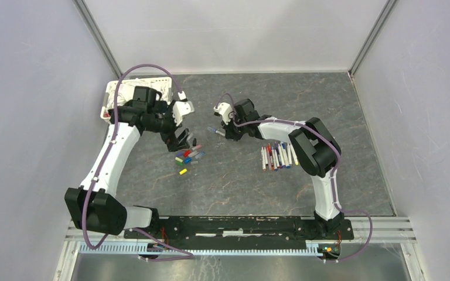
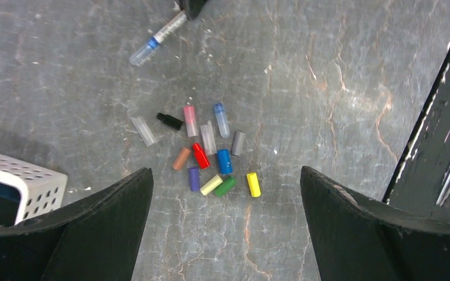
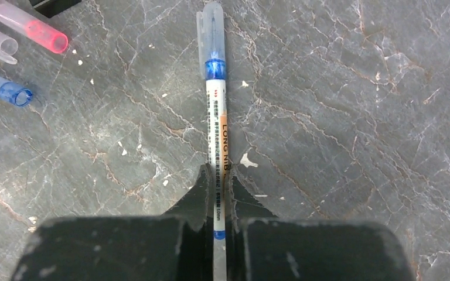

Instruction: Open the pen caps

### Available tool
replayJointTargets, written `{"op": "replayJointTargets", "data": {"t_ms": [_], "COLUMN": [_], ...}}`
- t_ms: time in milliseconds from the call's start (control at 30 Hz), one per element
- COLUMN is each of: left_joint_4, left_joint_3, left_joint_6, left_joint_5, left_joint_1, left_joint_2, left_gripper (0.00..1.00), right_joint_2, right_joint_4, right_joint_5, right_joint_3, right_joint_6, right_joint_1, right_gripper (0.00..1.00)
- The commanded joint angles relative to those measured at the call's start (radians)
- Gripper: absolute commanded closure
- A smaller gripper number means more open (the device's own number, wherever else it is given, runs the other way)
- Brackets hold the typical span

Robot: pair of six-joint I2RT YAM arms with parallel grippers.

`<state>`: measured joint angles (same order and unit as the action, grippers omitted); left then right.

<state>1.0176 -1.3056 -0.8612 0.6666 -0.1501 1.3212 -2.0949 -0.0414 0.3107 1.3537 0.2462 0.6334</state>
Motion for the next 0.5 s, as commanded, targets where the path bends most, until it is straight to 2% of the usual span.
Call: {"op": "replayJointTargets", "data": {"t_ms": [0,133,267,467], "left_joint_4": [0.013,-0.019,-0.033,-0.048], "left_joint_3": [0.089,0.171,0.173,0.162], "left_joint_6": [-0.175,-0.292,-0.355,-0.402], "left_joint_5": [0.047,0.068,0.104,0.078], "left_joint_1": [0.0,-0.002,-0.015,-0.102], "left_joint_2": [-0.003,0.0,0.03,0.09], "left_gripper": [0.0,0.0,0.0,0.0], "right_joint_2": [0.031,0.163,0.244,0.344], "right_joint_4": [-0.054,0.034,0.087,0.171], "right_joint_5": [0.051,0.282,0.531,0.664], "right_joint_3": [-0.06,-0.18,-0.258,-0.384], "right_joint_6": [-0.073,-0.177,-0.285,-0.387], "right_joint_1": [0.019,0.003,0.001,0.008], "right_gripper": [1.0,1.0,1.0,1.0]}}
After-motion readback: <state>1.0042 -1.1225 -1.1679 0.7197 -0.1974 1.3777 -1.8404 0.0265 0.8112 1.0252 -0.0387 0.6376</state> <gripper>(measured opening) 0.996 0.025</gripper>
